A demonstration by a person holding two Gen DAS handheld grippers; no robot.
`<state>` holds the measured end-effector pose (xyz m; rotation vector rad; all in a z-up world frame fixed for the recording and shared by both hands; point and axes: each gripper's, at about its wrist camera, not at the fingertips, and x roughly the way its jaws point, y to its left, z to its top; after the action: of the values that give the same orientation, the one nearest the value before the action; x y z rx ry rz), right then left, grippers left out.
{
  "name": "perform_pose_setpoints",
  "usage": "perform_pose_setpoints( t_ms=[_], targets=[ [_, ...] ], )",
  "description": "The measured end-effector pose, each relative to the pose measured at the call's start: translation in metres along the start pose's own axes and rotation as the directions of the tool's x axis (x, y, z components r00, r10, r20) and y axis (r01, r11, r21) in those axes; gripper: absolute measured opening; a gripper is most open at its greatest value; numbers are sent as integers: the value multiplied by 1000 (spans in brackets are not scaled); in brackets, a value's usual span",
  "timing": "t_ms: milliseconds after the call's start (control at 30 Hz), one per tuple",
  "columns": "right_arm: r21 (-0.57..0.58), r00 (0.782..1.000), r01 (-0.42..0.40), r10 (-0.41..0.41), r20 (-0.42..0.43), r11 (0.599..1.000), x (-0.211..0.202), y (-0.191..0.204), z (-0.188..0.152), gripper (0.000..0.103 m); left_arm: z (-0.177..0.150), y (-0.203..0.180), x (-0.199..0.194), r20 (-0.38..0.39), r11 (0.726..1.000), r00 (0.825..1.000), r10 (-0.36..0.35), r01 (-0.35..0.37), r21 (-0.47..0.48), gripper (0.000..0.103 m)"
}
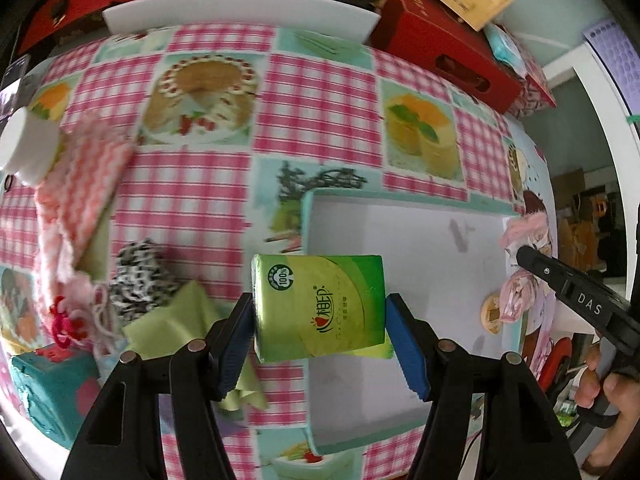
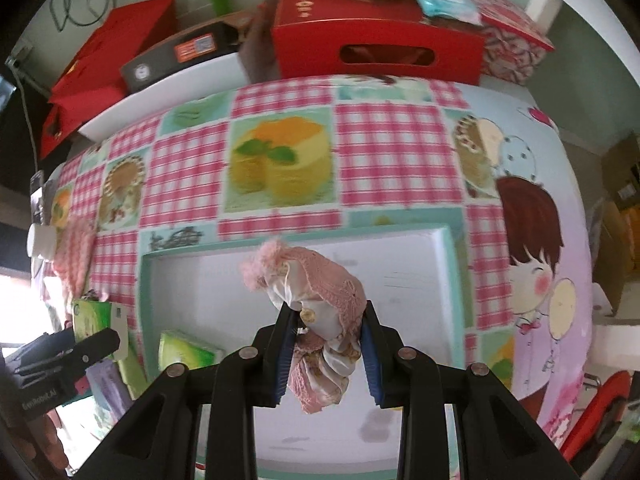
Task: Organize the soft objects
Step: 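Carry the scrunchie and tissue pack over the white tray, then lower the tissue pack with the left tool and open it while right releases scrunchie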
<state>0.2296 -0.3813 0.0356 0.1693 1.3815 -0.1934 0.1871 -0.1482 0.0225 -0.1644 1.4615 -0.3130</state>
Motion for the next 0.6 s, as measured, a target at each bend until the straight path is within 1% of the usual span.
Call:
perform_pose_setpoints(
  t_ms=[167,300,367,467,600],
  targets=[
    [39,1000,23,-23,-9,999,4,-25,-2,33,-1,-23,9,-4,999,1000,-11,11,31,66],
    [71,999,38,-37,-19,997,9,-42,-3,33,-1,-39,20,-8,998,1000,-5,5,70,66],
    [88,999,42,-40,-23,995,12,-50,-4,33,-3,-44,27,-17,995,1000,1,0,98,66],
    [104,998,49,-46,-33,993,17,-58,-6,33,-5,-47,35,-25,993,1000,12,-9,114,66],
    [118,998,53,-48,-49,992,25,-63,-8,33,-5,-51,42,-13,992,1000,15,-13,124,66]
  ],
)
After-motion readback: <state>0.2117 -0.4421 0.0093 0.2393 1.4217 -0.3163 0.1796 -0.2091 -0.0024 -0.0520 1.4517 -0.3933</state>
